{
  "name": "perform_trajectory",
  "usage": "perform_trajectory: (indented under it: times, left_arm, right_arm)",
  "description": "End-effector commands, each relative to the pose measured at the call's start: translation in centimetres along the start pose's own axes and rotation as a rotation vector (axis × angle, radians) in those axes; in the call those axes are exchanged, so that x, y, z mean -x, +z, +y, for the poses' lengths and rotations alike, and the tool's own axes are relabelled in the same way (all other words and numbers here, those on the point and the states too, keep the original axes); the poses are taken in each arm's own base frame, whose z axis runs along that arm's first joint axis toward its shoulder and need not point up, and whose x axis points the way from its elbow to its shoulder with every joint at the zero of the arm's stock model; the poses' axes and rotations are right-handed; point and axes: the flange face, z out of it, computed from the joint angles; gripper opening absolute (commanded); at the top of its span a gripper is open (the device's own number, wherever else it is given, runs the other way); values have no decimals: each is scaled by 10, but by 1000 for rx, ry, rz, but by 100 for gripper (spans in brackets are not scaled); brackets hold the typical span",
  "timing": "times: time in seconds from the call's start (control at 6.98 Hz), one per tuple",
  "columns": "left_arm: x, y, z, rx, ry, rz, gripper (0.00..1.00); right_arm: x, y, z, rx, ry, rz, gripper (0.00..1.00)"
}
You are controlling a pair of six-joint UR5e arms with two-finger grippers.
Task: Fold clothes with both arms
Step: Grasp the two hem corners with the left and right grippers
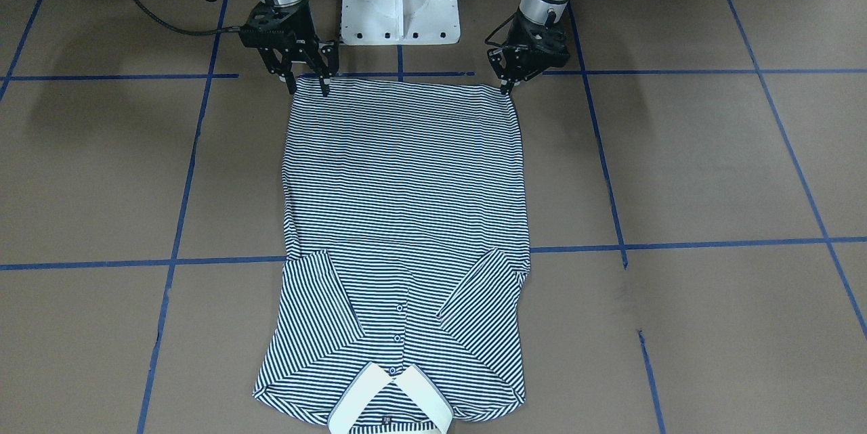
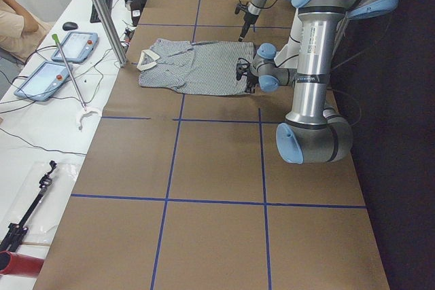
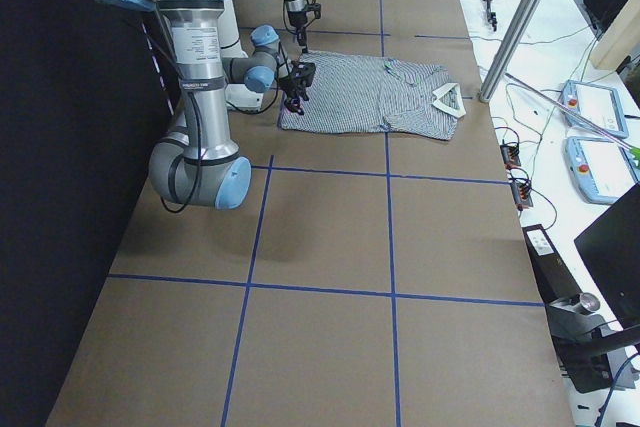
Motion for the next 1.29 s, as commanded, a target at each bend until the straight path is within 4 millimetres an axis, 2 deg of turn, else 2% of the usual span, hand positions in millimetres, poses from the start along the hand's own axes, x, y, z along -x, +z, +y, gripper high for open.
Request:
perform_trajectory:
  times: [0.0, 0.29, 0.72, 1.0, 1.15]
  left_arm:
    - [-6, -2, 0, 3, 2, 12, 0]
    - [-16, -4, -1, 3, 3, 31, 0]
    - [-17, -4, -1, 3, 3, 31, 0]
    - [-18, -5, -1, 2, 1, 34, 0]
    - [-18, -5, -1, 2, 1, 34, 0]
  right_arm:
    - [-7, 11, 33, 24, -17, 59, 60]
    - [-10, 13, 41, 27, -31, 75, 59]
    - [-20, 18, 45, 27, -43, 99, 55]
    - [-20, 19, 50, 11, -41, 96, 46]
    - [-22, 25, 53, 9, -33, 107, 36]
